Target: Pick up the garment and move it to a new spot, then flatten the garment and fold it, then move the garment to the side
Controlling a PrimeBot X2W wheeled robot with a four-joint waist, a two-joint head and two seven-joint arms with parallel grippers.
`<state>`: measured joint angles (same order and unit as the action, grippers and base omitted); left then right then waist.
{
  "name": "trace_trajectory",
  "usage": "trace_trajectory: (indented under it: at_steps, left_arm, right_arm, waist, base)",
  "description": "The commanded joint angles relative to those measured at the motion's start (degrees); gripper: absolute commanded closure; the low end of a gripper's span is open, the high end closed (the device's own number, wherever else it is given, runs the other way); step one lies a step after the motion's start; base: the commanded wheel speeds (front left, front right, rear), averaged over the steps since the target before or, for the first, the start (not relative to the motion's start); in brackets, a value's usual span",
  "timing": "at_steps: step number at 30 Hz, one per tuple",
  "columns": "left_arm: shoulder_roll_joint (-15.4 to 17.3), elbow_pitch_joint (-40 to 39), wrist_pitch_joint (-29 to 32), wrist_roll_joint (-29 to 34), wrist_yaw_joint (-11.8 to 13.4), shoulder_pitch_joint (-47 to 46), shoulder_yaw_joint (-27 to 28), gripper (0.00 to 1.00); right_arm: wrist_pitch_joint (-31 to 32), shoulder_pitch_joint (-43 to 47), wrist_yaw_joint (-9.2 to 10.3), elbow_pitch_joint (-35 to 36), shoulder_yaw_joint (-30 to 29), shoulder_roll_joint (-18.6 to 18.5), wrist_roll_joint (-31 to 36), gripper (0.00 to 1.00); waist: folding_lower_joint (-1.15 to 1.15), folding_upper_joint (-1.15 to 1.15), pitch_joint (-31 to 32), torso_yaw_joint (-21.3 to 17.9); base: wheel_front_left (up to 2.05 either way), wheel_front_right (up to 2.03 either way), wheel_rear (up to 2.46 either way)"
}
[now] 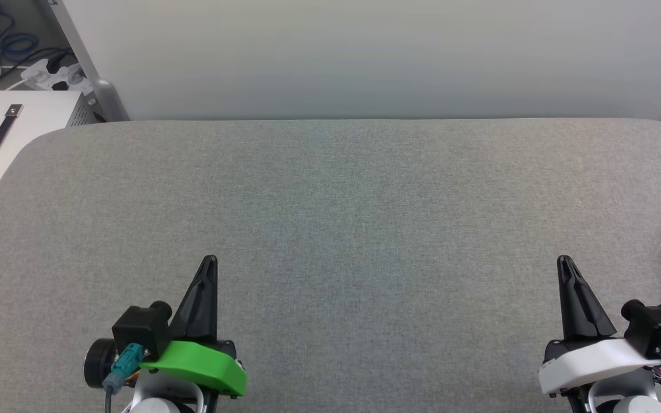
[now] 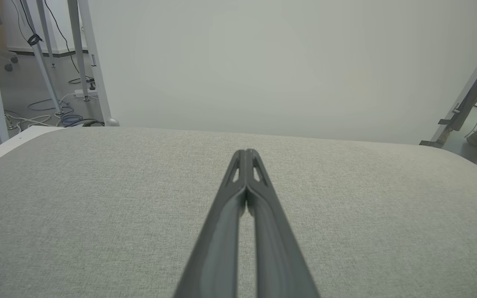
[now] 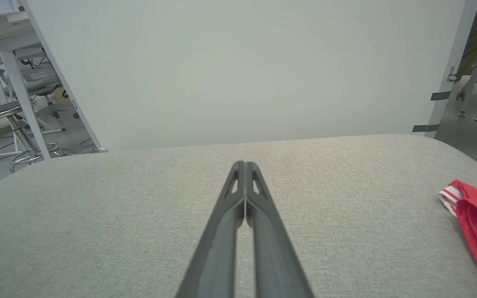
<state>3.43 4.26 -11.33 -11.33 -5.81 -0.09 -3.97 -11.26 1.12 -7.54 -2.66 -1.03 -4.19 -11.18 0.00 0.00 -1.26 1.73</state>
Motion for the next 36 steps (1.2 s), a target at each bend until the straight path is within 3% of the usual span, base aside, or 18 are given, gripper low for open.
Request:
trace_trajectory:
  at_steps: [1,36]
  left_arm:
    - [-0.16,-0.45,0.37,0.92,0.29,0.02,0.21,1.00]
    - [-0.31,-1.88,4.50,4.84,2.37,0.05,1.62,1.00]
  right_arm:
    - [0.44,-0.26,0.01,0.39,0.18,0.16,0.83,1.00]
    - [4.51,-0.58,0.03,1.24,0.50,0.59,4.73,1.00]
  waist:
    - [0.00,0.00,0.02,-0.03]
    - [0.00,0.00,0.49,-0.67]
  base:
    - [0.00,0.00,0.00]
    - [0.00,0.00,0.00]
